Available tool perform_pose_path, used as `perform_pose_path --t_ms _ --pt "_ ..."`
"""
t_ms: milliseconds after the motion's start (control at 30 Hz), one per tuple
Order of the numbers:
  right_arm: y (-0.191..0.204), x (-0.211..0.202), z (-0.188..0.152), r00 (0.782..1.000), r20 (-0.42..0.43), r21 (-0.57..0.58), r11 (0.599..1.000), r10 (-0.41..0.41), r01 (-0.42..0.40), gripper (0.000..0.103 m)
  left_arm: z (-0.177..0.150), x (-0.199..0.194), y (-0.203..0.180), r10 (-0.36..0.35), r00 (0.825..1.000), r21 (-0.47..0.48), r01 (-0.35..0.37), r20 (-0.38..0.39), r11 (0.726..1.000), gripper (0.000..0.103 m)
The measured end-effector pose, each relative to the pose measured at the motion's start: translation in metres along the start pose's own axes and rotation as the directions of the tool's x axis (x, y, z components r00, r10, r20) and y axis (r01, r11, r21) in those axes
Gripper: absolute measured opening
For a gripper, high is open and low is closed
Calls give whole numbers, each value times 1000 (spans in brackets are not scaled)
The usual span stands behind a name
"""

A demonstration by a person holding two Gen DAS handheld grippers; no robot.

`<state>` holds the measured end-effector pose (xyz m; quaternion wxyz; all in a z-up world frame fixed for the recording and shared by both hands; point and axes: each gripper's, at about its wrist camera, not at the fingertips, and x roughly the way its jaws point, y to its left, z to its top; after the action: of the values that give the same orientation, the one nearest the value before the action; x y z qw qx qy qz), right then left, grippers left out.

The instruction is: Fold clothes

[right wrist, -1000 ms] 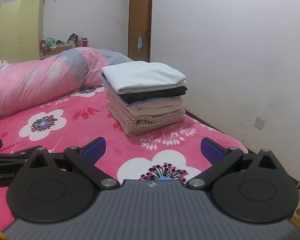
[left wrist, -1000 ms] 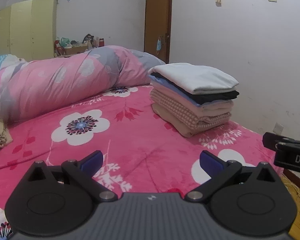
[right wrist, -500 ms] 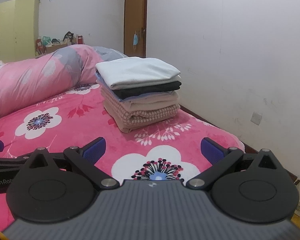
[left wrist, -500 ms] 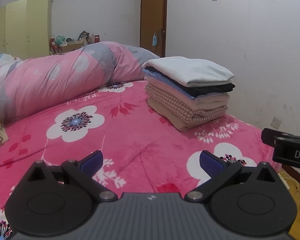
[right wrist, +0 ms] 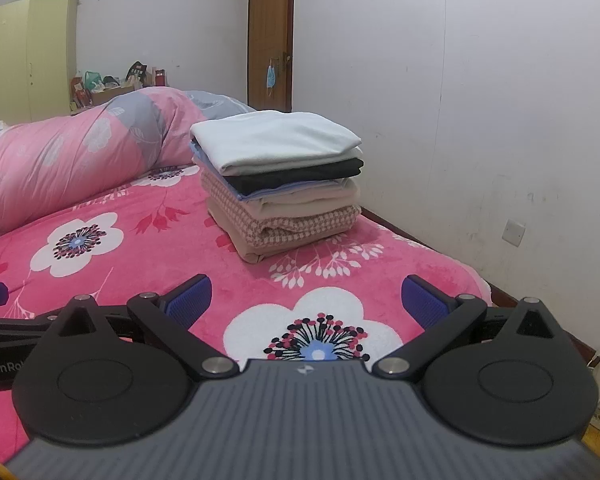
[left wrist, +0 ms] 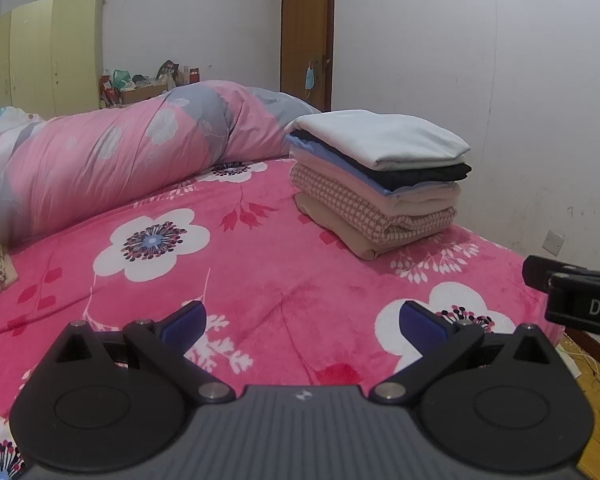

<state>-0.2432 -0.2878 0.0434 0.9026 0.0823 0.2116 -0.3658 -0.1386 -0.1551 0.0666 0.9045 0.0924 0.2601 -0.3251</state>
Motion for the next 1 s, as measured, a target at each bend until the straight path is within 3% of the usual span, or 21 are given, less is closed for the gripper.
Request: perform_pose_path --t_ms 1000 --pt "3 1 -2 1000 -8 0 1000 8 -8 102 -1 -1 2 7 1000 2 -7 3 1000 103"
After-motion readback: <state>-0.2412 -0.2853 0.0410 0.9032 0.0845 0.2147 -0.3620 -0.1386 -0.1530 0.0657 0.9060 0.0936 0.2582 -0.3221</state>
